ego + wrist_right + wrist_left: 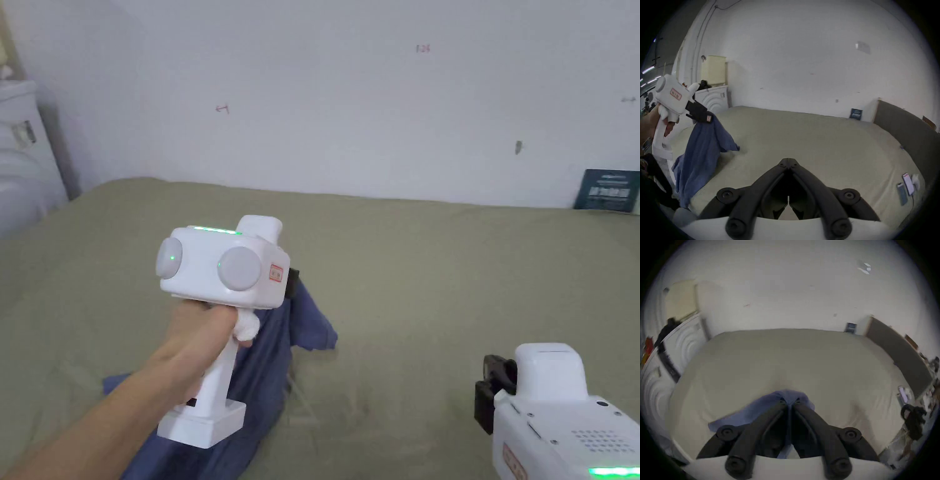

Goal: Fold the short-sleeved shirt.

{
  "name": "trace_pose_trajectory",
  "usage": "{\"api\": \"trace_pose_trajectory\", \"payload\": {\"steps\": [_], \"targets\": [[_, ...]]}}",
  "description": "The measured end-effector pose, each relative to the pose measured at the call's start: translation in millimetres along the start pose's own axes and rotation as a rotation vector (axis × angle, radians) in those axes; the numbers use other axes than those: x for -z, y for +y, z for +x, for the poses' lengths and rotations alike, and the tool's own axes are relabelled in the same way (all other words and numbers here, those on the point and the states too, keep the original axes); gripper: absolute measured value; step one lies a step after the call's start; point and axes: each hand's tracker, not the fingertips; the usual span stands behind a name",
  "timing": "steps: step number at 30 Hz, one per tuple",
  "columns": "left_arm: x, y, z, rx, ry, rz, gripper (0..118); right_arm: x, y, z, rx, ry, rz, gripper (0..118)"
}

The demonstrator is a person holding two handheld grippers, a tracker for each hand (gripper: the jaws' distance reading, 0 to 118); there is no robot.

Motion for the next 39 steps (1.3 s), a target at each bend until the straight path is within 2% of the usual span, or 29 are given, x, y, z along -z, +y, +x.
{"api": "trace_pose_trajectory", "payload": {"steps": [6, 10, 13, 18, 23, 24, 25, 26, 27, 28, 29, 32, 33, 34, 35, 37, 39], "targets": [[61, 37, 121, 0.069, -0.247, -0.004, 1, -12, -3, 68, 0.023, -0.137, -0.009, 0], [106, 27, 185, 0.092, -0.361, -0.057, 1, -4, -14, 101, 0.044, -0.201, -0.044, 0], [152, -7, 215, 0.138, -0.364, -0.158, 1, 4, -26, 117, 0.057, -0.222, -0.069, 0], [226, -60, 228, 0.173, -0.301, -0.314, 1, 26, -49, 130, 0.07, -0.238, -0.125, 0], [237, -73, 222, 0.161, -0.285, -0.326, 1, 38, -61, 133, 0.082, -0.231, -0.149, 0], [234, -72, 220, 0.157, -0.289, -0.322, 4, 38, -62, 133, 0.084, -0.228, -0.151, 0], [217, -70, 218, 0.157, -0.304, -0.306, 18, 39, -63, 132, 0.087, -0.229, -0.153, 0], [210, -70, 216, 0.158, -0.322, -0.279, 68, 37, -62, 130, 0.091, -0.227, -0.153, 0], [202, -71, 212, 0.162, -0.326, -0.248, 111, 36, -61, 128, 0.094, -0.223, -0.153, 0], [199, -70, 207, 0.163, -0.32, -0.254, 118, 35, -61, 126, 0.095, -0.221, -0.151, 0], [190, -71, 198, 0.162, -0.289, -0.231, 108, 33, -59, 123, 0.093, -0.221, -0.15, 0], [148, -69, 175, 0.125, -0.257, -0.085, 105, 23, -52, 114, 0.089, -0.214, -0.136, 0], [133, -66, 162, 0.104, -0.241, -0.047, 94, 18, -49, 110, 0.095, -0.202, -0.123, 0], [111, -68, 150, 0.093, -0.21, -0.003, 61, 12, -45, 105, 0.097, -0.199, -0.107, 0], [90, -71, 140, 0.08, -0.17, 0.046, 0, 7, -41, 101, 0.097, -0.197, -0.094, 0], [24, -83, 114, 0.039, -0.072, 0.213, 0, -3, -33, 89, 0.084, -0.187, -0.061, 0], [-22, -99, 84, -0.012, -0.075, 0.243, 0, -14, -26, 80, 0.078, -0.159, -0.036, 0]]}}
